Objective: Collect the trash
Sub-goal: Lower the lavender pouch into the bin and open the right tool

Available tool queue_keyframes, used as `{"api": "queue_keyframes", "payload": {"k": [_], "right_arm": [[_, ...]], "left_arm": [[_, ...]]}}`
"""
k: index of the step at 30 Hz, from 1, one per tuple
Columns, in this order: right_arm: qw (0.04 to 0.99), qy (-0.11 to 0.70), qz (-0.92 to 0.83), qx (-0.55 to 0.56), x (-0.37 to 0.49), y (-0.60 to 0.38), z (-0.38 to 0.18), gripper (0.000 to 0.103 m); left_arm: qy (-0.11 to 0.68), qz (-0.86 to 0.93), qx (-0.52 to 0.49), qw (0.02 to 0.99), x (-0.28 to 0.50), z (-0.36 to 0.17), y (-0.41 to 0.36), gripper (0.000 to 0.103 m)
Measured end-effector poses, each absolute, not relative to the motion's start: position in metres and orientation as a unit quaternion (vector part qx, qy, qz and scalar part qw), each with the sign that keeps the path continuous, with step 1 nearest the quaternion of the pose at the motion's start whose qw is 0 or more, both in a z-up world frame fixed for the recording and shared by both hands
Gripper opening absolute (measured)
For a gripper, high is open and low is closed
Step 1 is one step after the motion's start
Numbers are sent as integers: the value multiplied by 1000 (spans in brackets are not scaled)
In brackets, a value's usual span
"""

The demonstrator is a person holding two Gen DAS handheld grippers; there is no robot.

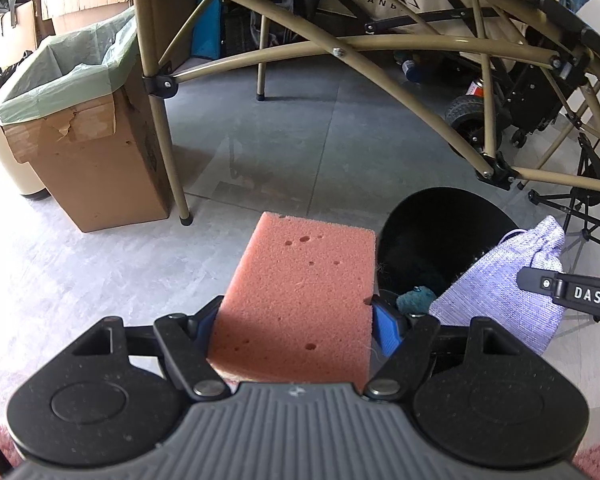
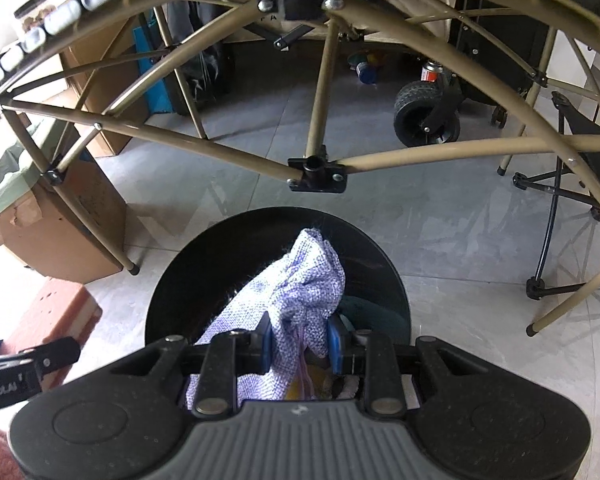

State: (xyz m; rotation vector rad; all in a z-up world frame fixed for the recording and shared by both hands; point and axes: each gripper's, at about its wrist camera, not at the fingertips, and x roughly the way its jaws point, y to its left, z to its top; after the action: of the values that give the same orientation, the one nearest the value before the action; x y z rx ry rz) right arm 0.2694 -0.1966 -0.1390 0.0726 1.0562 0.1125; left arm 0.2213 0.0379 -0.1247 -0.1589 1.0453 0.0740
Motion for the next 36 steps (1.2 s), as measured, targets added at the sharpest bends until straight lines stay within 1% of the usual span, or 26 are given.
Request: {"api": "queue_keyframes", "payload": {"k": [9, 12, 15, 16, 17, 18, 19, 20, 22, 25, 36], "right_arm": [[855, 516, 50, 21, 288, -180, -153, 27], [853, 519, 46, 18, 290, -179, -157, 30], [851, 524, 39, 15, 292, -178, -159, 42], [850, 525, 39, 16, 294, -178, -160, 52], [850, 526, 37, 21, 294, -179, -160, 67], [850, 526, 36, 26, 294, -180, -160, 75], [850, 525, 35, 31, 294, -181, -159, 87], [850, 524, 35, 35, 293, -183, -158, 89], [851, 523, 33, 36, 293, -184, -157, 90], [845, 532, 32, 37, 292, -185, -160, 103], [843, 536, 35, 31, 290, -184, -161, 103]], "left_arm": [[498, 38, -81, 863, 229, -127, 42, 75], [499, 39, -80, 862, 231, -128, 44, 75], [501, 41, -81, 861, 232, -129, 45, 75], [501, 42, -81, 861, 232, -130, 46, 75], [501, 42, -82, 861, 232, -130, 46, 75], [500, 42, -83, 861, 232, -129, 47, 75], [500, 42, -84, 861, 232, -129, 47, 75], [499, 41, -84, 862, 232, -129, 47, 75], [498, 41, -86, 862, 231, -128, 48, 75], [498, 40, -89, 862, 231, -128, 49, 75], [493, 41, -91, 864, 228, -126, 50, 75]]}}
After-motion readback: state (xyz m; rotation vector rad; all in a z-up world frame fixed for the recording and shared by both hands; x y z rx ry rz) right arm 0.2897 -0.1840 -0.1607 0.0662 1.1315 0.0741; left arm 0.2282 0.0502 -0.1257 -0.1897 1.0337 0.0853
